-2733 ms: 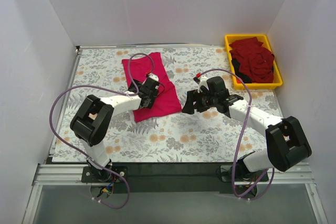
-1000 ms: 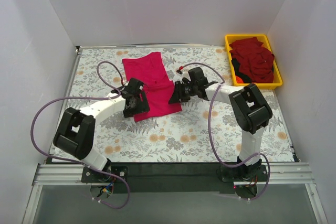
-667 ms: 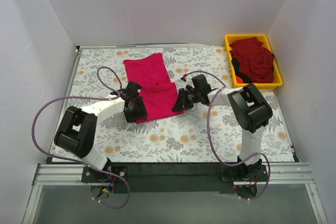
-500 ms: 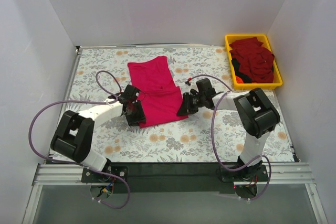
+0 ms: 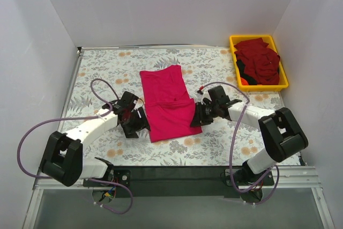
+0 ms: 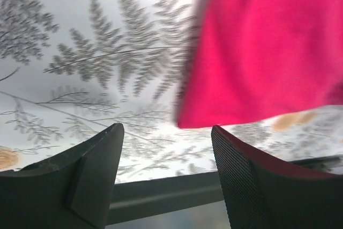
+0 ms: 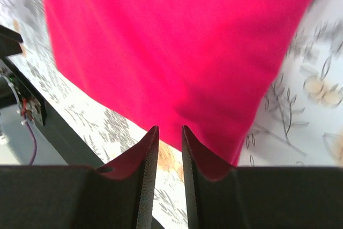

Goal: Fold and stack the t-shirts
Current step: Fold the tshirt

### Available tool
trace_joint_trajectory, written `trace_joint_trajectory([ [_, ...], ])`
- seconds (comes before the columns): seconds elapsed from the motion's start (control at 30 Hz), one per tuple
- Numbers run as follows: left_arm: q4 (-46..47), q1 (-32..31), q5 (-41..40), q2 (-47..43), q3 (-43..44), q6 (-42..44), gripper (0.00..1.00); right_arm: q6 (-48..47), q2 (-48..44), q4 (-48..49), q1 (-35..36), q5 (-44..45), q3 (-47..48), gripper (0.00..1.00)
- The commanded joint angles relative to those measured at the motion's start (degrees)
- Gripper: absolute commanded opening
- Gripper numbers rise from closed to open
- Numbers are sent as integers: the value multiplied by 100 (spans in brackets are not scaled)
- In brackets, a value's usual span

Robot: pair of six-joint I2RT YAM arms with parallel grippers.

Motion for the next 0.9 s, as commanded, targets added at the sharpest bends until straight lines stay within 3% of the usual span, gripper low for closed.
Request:
trace_joint_trajectory([
  [0.0, 273, -65, 271, -144, 562, -338, 62, -289, -176, -117, -80, 243, 692, 27],
  [0.13, 878, -74, 149, 295, 871, -373, 60, -482, 375, -64, -300, 217, 1307, 27],
  [0.43, 1565, 268, -484, 1823, 1328, -146, 35, -465, 1871, 331, -581, 103, 2494, 25],
  [0.77, 1495, 690, -967, 2291, 1425, 575, 33, -237, 2575, 604, -1195, 50, 2565, 23],
  [0.87, 1355, 699, -862, 2344, 1644, 944, 41, -263, 2312, 595, -1214, -38, 2548, 23],
])
